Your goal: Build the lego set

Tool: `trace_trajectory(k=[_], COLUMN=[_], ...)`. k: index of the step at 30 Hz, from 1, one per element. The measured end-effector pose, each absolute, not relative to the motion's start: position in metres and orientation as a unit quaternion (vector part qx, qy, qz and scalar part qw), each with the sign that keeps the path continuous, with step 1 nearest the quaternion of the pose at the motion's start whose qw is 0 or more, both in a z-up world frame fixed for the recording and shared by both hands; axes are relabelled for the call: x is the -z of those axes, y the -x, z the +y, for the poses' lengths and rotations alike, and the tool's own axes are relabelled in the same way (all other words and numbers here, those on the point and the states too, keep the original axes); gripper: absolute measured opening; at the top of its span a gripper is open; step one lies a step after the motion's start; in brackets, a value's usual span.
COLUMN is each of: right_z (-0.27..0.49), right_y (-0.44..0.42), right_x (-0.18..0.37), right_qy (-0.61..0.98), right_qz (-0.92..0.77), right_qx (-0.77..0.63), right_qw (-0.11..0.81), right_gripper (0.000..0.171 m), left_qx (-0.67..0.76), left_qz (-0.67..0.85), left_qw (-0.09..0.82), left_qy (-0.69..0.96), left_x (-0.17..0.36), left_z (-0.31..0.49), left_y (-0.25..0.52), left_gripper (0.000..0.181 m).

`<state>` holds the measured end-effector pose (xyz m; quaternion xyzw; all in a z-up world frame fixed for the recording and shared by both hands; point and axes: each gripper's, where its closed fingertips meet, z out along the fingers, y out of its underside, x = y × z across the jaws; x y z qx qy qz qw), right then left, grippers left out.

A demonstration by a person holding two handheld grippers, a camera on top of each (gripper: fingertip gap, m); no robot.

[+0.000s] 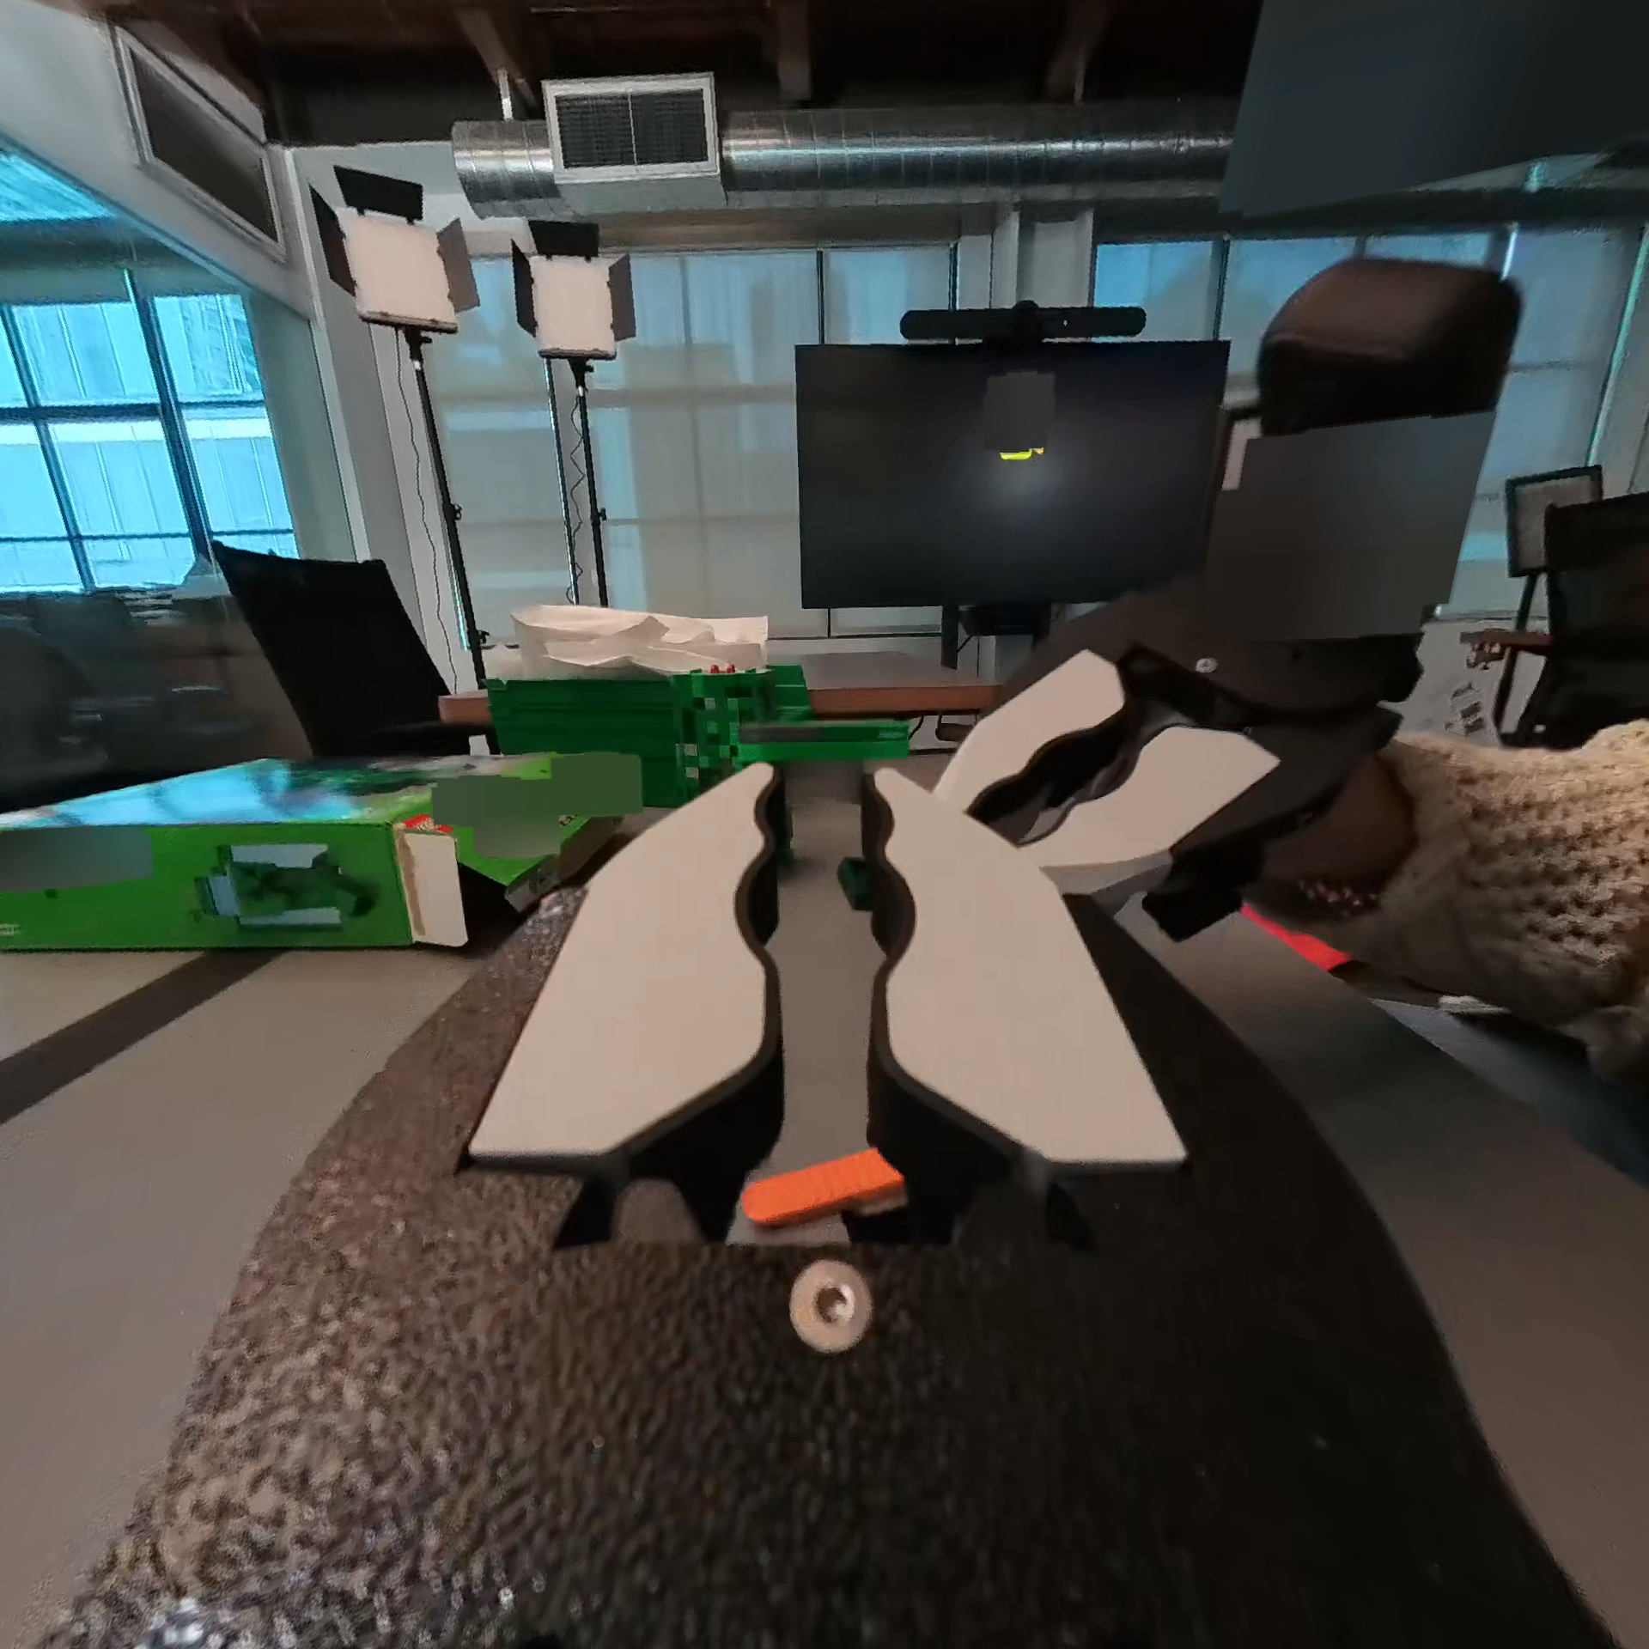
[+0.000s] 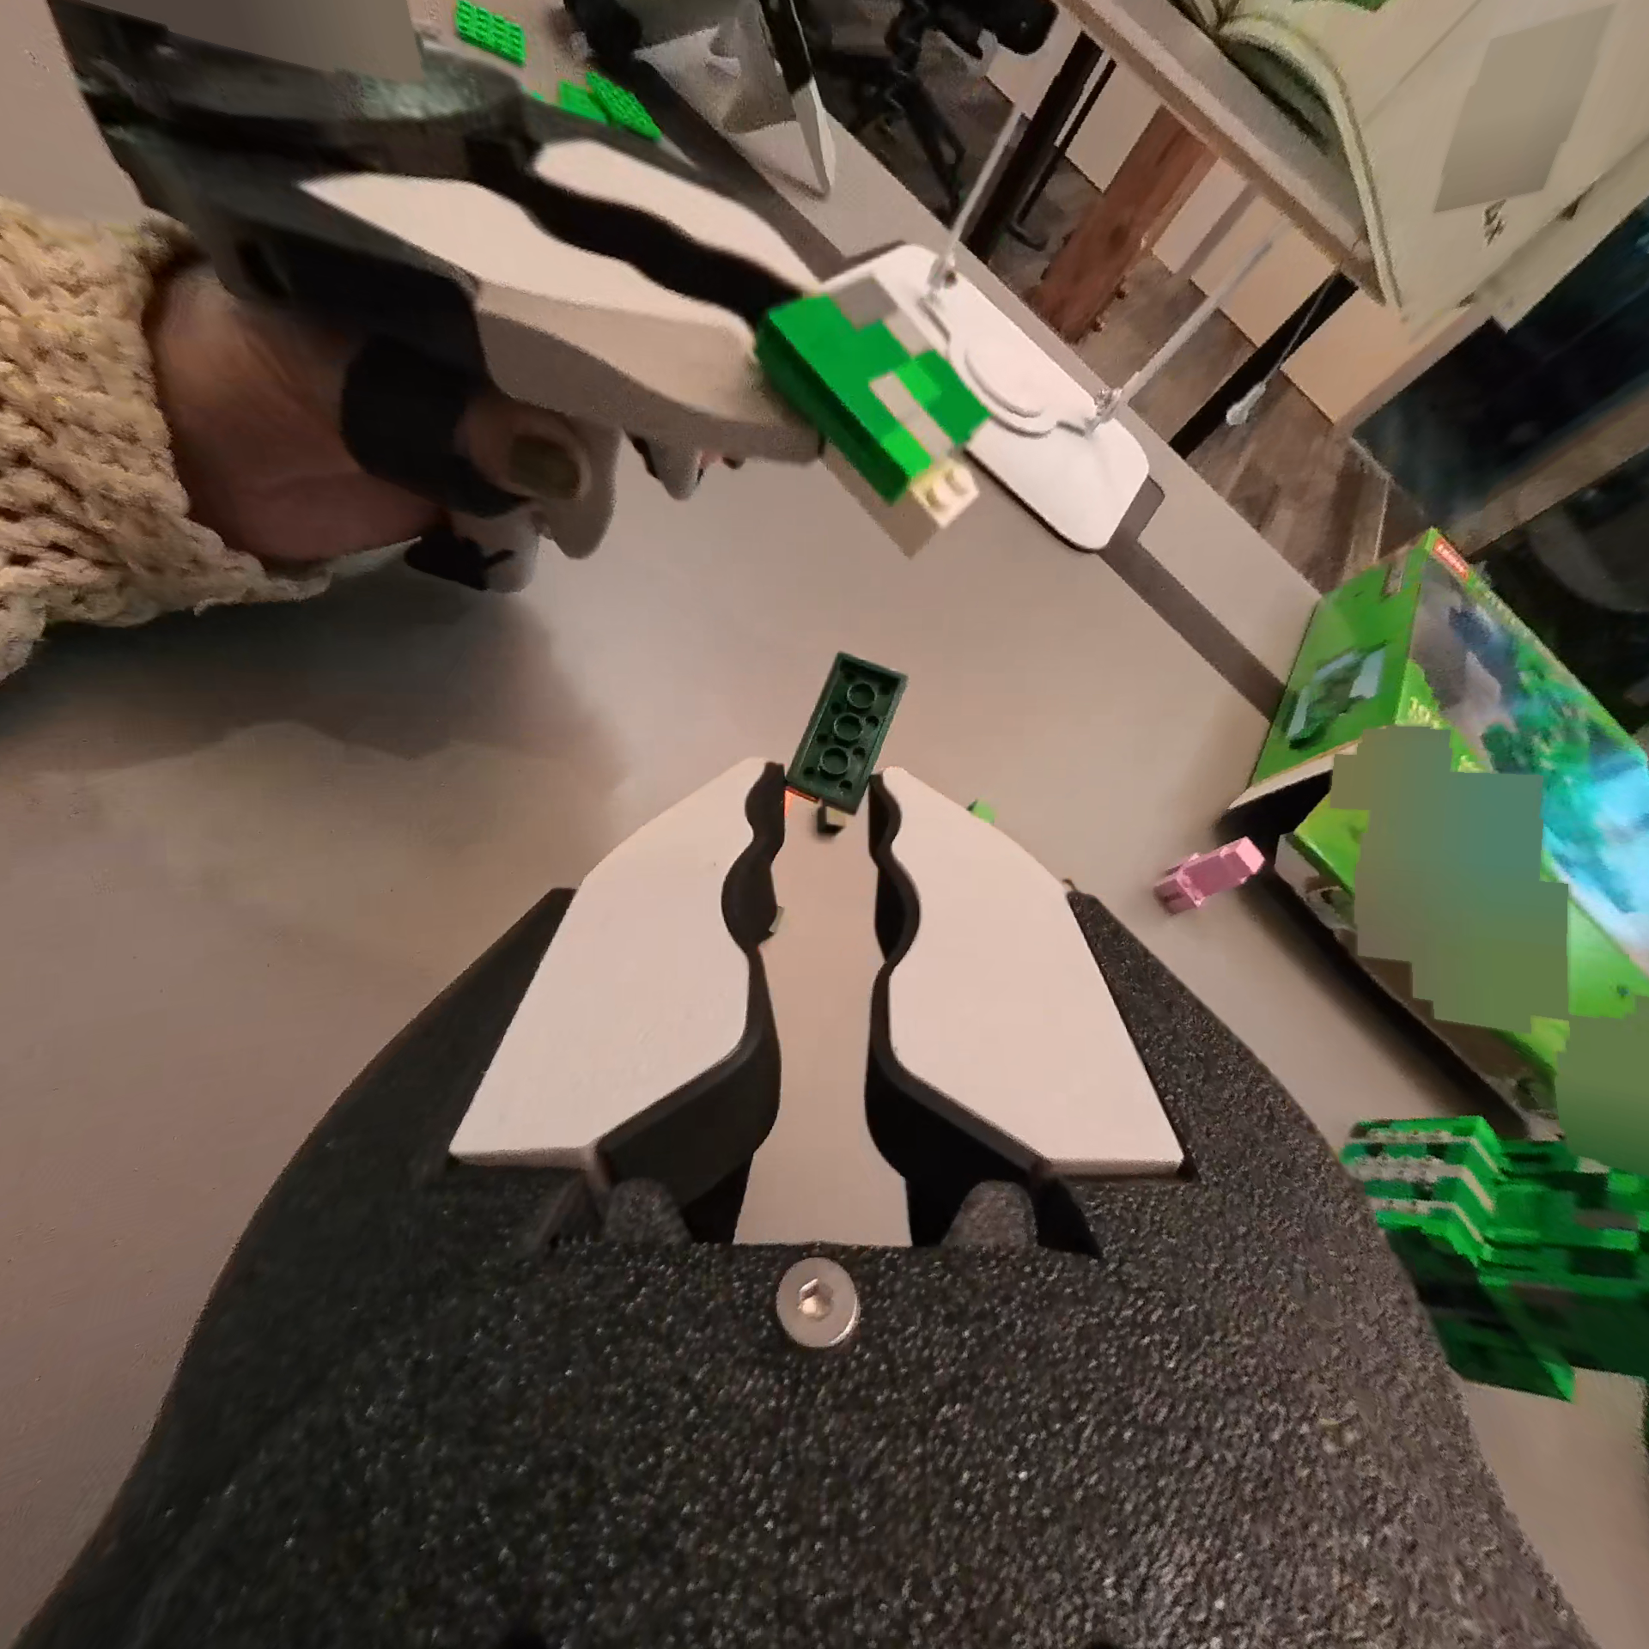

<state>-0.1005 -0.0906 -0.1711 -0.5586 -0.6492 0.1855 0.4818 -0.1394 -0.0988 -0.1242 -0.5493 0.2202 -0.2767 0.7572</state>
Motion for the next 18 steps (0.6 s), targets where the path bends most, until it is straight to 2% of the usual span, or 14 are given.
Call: trace_trajectory(k=[11,18], right_z=[-0.092,-0.083], right_y=[0.097,0.093], right_x=[0.157,0.169], right_qy=[0.532,0.558], right_qz=[-0.656,-0.654], right_qx=[-0.163,-0.190], right_qw=[0.510,0.474], right_gripper=[0.017,0.017], left_qx=[0.242,0.238], left_qz=[0.275,0.272], left_qw=[0.711,0.685], left_qy=[0.599,0.633], left_x=[0.147,0.161], left_z=[-0.093,-0.086], left_y=[0.122,0.119], left_gripper=[0.015,0.015])
